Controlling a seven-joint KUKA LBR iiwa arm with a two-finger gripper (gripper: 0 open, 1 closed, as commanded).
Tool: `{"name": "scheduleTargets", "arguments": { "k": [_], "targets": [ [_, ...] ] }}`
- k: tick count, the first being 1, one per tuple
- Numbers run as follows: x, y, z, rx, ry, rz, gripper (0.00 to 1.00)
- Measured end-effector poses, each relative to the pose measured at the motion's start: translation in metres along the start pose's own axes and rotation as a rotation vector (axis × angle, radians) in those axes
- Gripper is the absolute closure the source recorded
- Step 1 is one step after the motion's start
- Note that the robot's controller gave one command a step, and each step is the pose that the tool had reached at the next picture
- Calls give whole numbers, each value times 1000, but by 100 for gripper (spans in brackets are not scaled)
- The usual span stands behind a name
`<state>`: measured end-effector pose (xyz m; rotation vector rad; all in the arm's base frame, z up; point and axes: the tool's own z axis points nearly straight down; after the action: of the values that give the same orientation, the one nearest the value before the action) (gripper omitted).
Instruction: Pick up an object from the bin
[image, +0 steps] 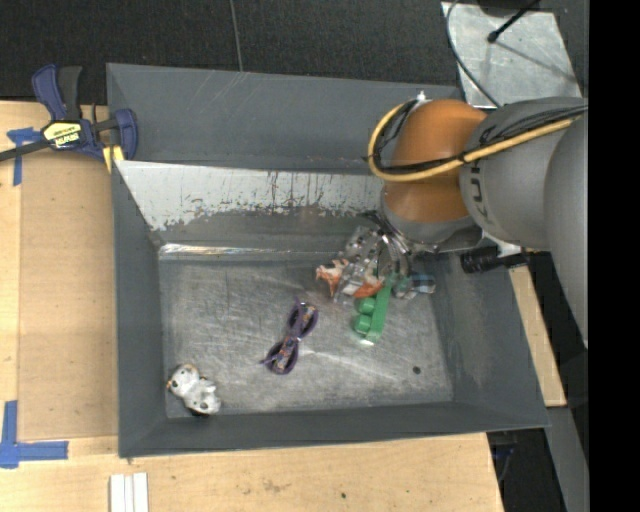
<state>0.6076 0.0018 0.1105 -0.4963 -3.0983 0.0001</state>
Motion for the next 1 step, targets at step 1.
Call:
{"name": "scheduleTargets", "arguments": {
  "k": [1],
  "targets": [
    [-2,0,-14,-3,-8,0,100]
  ]
}}
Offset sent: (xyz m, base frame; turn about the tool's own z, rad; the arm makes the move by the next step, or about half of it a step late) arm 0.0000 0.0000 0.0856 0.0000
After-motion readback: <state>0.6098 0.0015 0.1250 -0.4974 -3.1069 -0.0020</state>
